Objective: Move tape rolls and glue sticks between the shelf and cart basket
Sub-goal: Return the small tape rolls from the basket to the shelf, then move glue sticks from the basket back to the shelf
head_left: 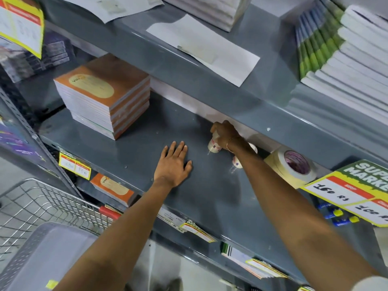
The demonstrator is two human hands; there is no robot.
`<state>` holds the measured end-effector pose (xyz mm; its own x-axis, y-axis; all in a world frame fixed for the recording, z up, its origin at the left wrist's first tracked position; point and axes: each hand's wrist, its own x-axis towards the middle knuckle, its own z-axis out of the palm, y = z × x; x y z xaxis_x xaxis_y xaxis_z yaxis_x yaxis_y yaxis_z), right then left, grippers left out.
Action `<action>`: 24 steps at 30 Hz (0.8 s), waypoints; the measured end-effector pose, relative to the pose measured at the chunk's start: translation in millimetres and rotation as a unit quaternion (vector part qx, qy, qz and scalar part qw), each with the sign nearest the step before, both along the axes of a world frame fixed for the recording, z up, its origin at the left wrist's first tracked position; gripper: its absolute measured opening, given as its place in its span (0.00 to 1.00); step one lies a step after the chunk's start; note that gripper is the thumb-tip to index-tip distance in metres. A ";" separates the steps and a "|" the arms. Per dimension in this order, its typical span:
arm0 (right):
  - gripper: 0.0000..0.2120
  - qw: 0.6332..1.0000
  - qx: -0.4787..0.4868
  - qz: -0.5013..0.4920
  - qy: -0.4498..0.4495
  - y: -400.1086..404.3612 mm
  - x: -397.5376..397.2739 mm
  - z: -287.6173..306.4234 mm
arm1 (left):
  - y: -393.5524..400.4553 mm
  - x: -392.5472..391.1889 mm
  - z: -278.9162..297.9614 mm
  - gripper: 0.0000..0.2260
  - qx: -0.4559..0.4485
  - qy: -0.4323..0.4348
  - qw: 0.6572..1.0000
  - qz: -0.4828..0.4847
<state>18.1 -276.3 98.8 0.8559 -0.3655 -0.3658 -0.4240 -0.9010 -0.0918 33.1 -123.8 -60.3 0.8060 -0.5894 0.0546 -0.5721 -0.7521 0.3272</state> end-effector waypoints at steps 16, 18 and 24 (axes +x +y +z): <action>0.12 0.961 0.038 0.090 -0.257 91.8 -18.2 -13.5 | 66.6 0.3 50.4 0.13 -0.489 0.258 0.811 0.190; 0.10 0.958 0.103 0.139 -0.228 138.3 -27.8 -32.8 | 133.8 -11.6 49.0 0.05 -0.552 0.194 0.756 0.292; 0.08 0.908 0.212 0.355 -0.072 322.8 -51.8 -108.5 | 354.9 -117.4 -33.2 0.16 -0.521 0.187 0.575 0.602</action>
